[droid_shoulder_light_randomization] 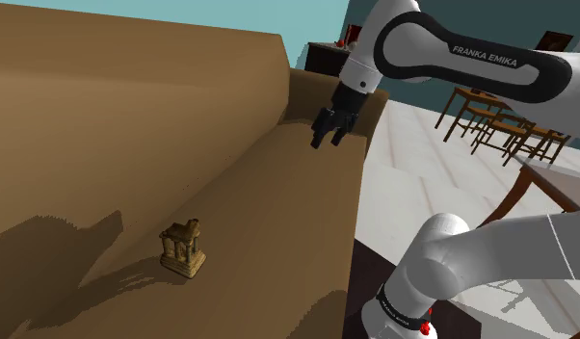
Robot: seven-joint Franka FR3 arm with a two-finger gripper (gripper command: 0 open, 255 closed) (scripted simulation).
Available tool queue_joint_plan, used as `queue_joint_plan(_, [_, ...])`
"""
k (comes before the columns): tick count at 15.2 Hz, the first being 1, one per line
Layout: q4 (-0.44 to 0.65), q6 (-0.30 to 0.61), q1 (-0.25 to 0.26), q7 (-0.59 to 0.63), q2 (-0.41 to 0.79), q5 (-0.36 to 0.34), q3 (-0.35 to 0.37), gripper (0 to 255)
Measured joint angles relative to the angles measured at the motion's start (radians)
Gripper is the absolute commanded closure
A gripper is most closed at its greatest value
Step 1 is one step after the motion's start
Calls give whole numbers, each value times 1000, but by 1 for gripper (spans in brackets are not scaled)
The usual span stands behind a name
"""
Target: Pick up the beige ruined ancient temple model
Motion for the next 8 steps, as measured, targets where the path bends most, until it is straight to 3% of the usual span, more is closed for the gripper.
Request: queue_joint_plan(8, [69, 71, 63, -1, 170, 16, 91, 0])
